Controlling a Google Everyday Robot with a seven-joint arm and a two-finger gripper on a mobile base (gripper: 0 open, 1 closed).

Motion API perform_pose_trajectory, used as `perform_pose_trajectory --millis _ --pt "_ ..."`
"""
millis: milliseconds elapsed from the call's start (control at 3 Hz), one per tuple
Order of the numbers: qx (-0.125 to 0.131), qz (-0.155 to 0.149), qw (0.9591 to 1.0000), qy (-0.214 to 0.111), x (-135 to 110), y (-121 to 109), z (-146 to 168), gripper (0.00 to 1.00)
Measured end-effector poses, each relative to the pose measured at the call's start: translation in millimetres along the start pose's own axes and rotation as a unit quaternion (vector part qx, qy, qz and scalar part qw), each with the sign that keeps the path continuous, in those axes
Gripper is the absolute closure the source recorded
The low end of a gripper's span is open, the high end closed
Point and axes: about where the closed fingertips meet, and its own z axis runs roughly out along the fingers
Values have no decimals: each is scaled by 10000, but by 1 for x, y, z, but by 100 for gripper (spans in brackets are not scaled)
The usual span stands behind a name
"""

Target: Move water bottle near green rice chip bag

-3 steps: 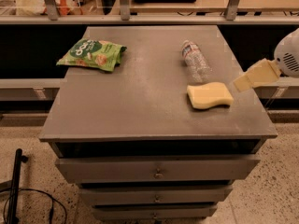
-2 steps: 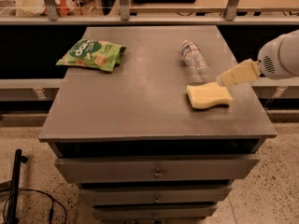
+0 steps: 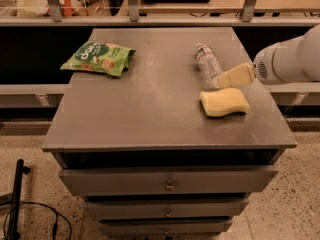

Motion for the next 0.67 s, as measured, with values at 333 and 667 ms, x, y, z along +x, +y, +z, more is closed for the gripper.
perform_pose_trajectory --millis 333,667 --pt "-17 -8 10000 -11 0 1 1 0" --pt "-5 -37 9998 -172 -3 10 -1 0"
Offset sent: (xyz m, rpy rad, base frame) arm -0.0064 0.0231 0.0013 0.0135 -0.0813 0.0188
